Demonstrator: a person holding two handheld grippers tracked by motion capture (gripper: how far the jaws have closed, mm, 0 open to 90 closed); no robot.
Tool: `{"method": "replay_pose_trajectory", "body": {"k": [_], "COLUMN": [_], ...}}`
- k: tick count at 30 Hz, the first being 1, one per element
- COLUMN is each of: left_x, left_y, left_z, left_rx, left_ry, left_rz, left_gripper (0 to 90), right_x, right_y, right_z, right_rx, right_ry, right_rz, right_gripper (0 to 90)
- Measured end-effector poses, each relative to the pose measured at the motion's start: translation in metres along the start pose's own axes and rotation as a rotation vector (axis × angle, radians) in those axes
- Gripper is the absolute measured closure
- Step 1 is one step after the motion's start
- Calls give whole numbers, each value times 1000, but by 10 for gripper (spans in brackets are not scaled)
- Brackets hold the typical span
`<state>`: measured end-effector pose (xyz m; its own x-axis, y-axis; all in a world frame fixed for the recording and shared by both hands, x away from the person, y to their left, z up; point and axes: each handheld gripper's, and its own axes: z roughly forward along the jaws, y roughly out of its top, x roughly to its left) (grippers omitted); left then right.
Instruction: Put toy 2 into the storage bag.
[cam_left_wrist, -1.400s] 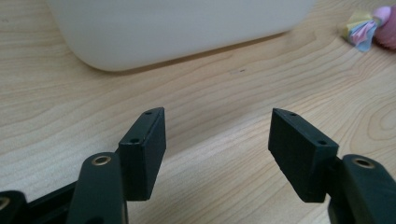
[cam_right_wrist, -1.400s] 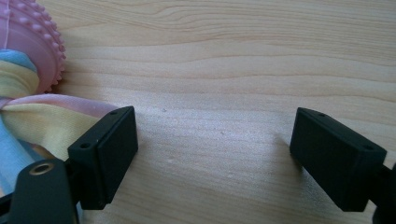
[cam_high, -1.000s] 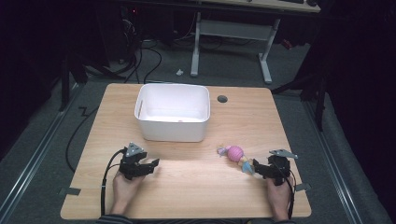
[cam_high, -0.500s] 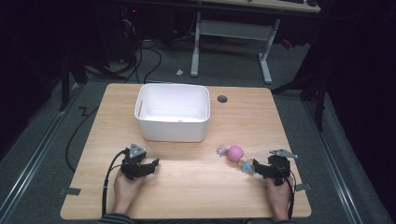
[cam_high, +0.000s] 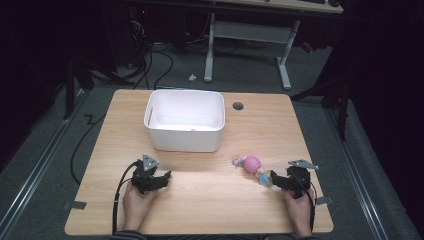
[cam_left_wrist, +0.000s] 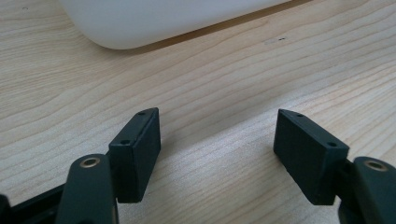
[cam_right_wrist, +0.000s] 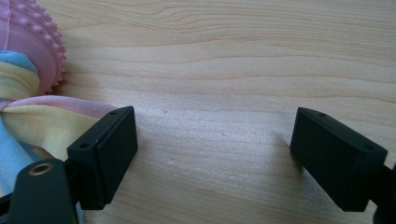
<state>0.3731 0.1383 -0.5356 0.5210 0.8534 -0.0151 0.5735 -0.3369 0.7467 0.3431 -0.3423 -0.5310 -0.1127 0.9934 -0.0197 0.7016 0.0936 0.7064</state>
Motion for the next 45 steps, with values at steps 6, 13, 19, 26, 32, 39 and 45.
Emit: {"method": "replay_pose_trajectory", "body": {"k": [6,13,19,26,32,39,45], "left_x": [0,0,0,0,0,0,0], "left_y": [0,0,0,0,0,0,0], "left_z": [0,0,0,0,0,0,0], "left_rx": [2,5,5,5,5,5,5], "left_ry": [-5,-10,-10,-11,-11,-10,-10], "left_rz": [3,11,11,11,11,11,10], "left_gripper": [306,286,286,285,285,285,285], "right_x": [-1,-5,-3,1,11,27,42], "right_y": [3,5,4,2,8,16,31], "right_z": [-2,-12,-24,-36,-50,-53,-52], "right_rx": [30,56,29,3,-22,-16,0], "right_ry": [34,94,128,158,190,222,244], "right_rz": [-24,-22,-31,-57,-98,-163,-229], "right_gripper": [185,235,237,243,243,243,248]}}
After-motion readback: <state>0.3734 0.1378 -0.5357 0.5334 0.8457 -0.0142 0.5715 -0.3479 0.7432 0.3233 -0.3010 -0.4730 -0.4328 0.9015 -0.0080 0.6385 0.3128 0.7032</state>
